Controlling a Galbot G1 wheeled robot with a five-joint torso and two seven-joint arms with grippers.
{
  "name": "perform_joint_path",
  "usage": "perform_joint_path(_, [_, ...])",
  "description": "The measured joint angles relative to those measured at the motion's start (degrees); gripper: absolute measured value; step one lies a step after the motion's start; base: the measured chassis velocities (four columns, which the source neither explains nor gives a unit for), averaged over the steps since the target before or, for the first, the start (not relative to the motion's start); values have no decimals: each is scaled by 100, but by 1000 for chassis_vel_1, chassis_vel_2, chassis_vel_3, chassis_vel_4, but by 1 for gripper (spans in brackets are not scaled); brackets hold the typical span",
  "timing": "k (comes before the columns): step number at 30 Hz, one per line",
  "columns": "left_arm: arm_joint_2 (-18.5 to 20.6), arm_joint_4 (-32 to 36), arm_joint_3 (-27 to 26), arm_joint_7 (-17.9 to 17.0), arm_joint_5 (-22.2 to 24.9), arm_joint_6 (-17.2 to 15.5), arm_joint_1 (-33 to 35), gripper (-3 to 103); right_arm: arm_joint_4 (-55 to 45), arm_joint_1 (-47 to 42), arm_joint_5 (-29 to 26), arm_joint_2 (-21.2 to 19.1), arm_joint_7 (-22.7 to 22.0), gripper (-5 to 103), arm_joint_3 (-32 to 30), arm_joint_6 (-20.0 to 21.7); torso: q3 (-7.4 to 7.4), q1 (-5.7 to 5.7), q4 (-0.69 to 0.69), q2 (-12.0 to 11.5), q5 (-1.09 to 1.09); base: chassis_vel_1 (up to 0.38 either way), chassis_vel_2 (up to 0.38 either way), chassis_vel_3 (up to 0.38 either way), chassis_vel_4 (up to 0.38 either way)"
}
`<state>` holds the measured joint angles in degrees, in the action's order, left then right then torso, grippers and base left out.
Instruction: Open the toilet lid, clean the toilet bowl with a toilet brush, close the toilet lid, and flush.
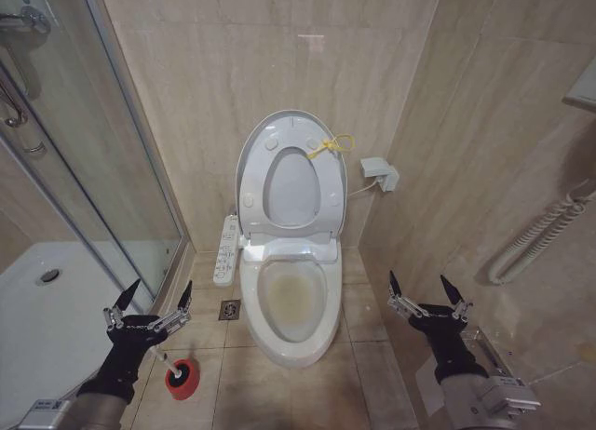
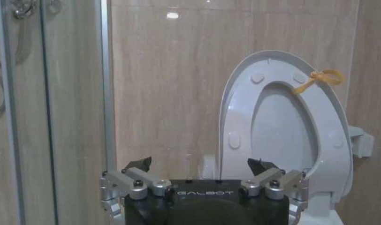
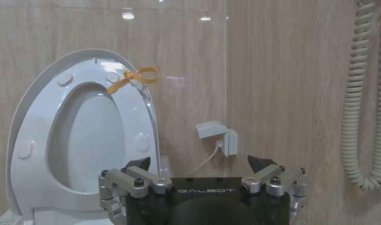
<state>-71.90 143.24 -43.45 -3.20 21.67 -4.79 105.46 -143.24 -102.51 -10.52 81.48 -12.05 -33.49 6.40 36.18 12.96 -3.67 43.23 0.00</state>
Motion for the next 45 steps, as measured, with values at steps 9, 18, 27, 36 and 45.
perform_joint_path(9, [-18, 7, 4, -34, -51, -7, 12, 100, 0, 0, 0, 0, 0, 100, 0, 0, 0, 0, 0, 0, 0, 0, 0, 0, 0])
perform_joint_path(18, [-17, 6, 7, -37, -51, -10, 12, 100, 0, 0, 0, 0, 0, 100, 0, 0, 0, 0, 0, 0, 0, 0, 0, 0, 0])
perform_joint_path(27, [-15, 6, 7, -38, -51, -11, 11, 100, 0, 0, 0, 0, 0, 100, 0, 0, 0, 0, 0, 0, 0, 0, 0, 0, 0])
perform_joint_path(36, [-14, 4, 7, -38, -49, -10, 11, 100, 0, 0, 0, 0, 0, 100, 0, 0, 0, 0, 0, 0, 0, 0, 0, 0, 0])
perform_joint_path(45, [-14, 2, 7, -38, -49, -10, 10, 100, 0, 0, 0, 0, 0, 100, 0, 0, 0, 0, 0, 0, 0, 0, 0, 0, 0])
